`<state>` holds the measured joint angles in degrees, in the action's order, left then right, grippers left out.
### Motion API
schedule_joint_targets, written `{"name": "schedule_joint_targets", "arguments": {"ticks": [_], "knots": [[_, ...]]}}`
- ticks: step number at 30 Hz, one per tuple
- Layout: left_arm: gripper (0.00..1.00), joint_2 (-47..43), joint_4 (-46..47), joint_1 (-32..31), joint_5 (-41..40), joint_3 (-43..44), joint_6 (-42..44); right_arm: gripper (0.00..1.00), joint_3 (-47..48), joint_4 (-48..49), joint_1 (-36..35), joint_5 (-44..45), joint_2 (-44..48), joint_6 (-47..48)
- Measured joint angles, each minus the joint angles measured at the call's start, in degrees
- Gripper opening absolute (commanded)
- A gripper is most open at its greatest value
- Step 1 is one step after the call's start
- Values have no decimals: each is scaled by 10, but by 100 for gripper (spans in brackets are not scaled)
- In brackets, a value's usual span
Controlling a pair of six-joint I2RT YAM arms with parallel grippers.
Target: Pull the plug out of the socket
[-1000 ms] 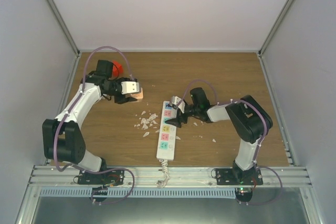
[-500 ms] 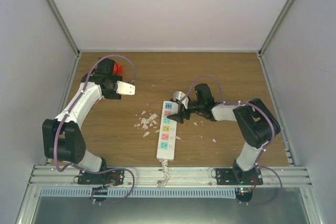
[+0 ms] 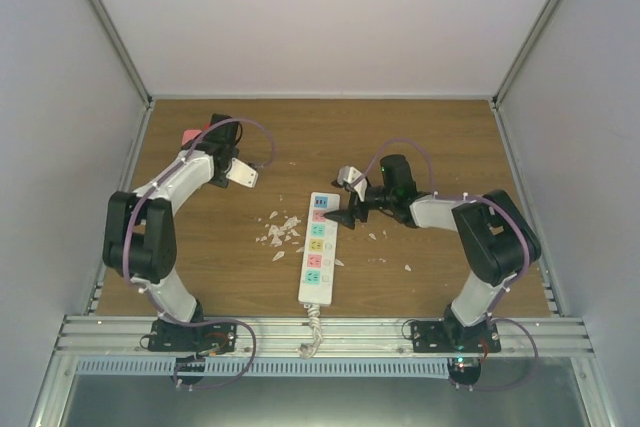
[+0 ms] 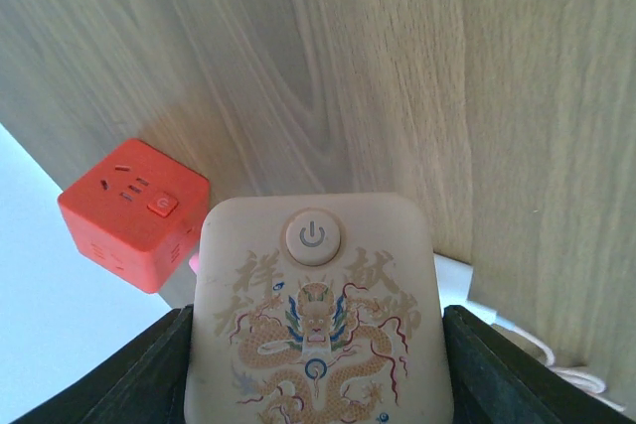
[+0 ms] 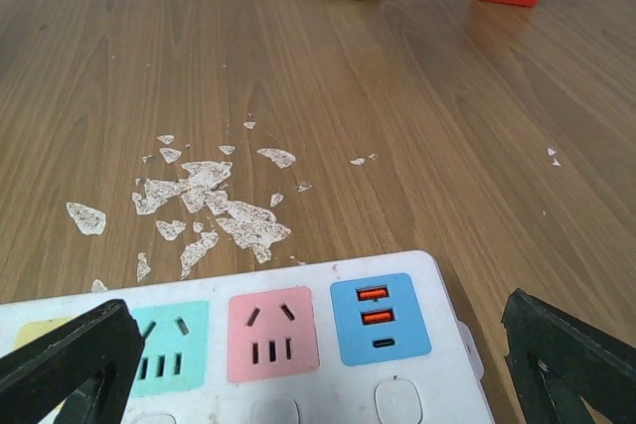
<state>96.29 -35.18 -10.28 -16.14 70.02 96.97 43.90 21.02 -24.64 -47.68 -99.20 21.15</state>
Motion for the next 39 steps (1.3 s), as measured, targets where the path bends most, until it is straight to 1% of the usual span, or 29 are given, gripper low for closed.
{"name": "schedule_joint_targets", "arguments": {"ticks": [7,14,18,23,26,28,31,36,39], "knots": [[29,54,57,-4,-62,-2,52,100,0,0,9,-5,2,-4],[33,105,90,-7,-94,1,81,100,0,0,18,-10,2,-5],[44,118,108,-11,-109,4,92,100,0,0,25,-14,2,-5],[65,132,121,-14,-121,13,98,100,0,0,32,-19,2,-5],[71,135,123,-16,-124,15,99,100,0,0,37,-20,2,-5],[75,136,122,-17,-124,18,99,100,0,0,38,-20,2,-5],[78,138,122,-18,-123,29,94,100,0,0,38,-20,2,-6],[80,138,120,-18,-118,38,84,100,0,-7,38,-18,6,-6],[80,137,104,-18,-101,47,63,100,0,-13,38,-16,15,-6]]}}
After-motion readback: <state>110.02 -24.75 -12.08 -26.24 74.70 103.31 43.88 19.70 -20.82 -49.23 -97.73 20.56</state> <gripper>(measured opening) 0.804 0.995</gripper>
